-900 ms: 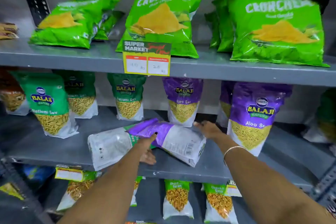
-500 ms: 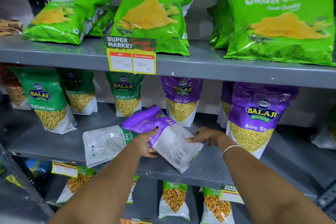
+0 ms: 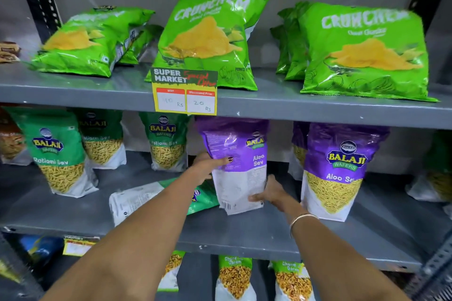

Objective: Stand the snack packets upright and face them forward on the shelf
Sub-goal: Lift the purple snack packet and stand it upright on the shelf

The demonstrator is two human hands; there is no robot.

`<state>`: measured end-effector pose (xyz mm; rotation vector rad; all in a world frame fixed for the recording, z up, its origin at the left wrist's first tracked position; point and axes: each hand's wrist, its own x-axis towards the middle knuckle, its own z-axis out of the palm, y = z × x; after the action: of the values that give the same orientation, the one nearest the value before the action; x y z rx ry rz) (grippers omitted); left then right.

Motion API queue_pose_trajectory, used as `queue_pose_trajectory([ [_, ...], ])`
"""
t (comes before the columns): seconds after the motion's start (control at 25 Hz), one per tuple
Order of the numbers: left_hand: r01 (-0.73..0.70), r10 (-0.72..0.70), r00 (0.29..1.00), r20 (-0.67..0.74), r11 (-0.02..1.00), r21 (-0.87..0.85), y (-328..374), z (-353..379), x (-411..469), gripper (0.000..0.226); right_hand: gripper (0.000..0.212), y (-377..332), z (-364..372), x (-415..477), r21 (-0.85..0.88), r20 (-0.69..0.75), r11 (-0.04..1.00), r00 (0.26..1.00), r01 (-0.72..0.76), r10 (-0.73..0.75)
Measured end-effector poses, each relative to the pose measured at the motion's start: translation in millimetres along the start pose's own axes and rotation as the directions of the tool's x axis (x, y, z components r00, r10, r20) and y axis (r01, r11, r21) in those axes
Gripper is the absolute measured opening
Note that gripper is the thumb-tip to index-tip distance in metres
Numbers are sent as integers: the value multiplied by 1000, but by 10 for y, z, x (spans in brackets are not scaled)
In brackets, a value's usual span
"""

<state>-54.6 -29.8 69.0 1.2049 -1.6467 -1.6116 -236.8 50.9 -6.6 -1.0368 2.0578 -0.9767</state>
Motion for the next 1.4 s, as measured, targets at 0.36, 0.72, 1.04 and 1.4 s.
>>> queue_pose_trajectory([
  [0.36,5,-20,993,120,992,124,-307,102,114,45,83,250,262,29,31,-152,999,988,-18,23],
  [0.72,125,-186,956,225,958,260,-583,3,132,18,30,241,214,-30,96,-119,995,992,-30,41],
  [1.04,-29,6,992,125,984,176,-598,386,222,108,91,253,117,-96,176,350,984,936,-25,-39],
  [1.4,-2,20,997,-70,968,251,-551,362,257,54,27,268,-168,-36,291,9,954,998,64,-70],
])
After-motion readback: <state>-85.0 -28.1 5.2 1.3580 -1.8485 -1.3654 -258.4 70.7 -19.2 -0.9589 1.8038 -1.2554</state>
